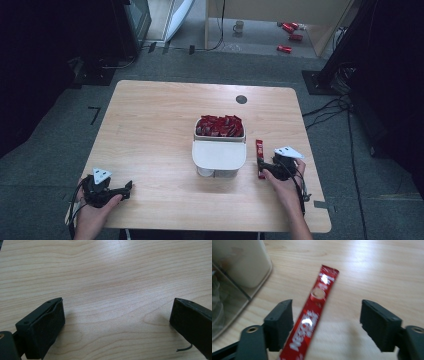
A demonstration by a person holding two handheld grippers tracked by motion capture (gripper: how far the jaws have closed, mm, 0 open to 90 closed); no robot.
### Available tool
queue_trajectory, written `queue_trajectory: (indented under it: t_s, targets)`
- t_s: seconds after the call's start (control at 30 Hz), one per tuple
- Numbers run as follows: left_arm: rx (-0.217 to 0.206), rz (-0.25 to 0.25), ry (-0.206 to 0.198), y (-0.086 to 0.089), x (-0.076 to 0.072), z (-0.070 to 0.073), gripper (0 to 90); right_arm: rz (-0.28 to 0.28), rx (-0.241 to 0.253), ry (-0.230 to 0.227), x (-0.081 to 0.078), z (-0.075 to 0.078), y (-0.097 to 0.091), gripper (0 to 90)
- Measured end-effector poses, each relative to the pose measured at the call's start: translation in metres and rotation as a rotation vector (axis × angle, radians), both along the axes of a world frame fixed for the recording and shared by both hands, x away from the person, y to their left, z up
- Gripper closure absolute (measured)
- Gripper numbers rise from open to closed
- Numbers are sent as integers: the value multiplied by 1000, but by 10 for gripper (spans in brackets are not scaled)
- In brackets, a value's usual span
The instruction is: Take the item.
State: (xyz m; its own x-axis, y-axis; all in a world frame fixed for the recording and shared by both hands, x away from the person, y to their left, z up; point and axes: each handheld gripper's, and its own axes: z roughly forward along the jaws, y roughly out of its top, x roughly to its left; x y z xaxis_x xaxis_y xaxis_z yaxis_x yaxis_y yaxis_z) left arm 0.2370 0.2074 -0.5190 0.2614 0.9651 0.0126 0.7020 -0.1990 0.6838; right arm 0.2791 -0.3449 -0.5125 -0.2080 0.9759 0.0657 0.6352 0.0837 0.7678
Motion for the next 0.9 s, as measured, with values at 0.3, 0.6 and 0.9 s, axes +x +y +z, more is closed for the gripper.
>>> queue_trajectory:
  t_s: [0.3,0.6,0.9]
  targets:
    - [0,0,0,0,0,0,1,-37,-12,51,-27,-6,-23,127]
    - [0,0,0,0,0,0,1,-76,-29,69,-55,-11,-46,86]
    - [0,0,0,0,0,0,2,-68,-46,58,-74,-13,-59,82]
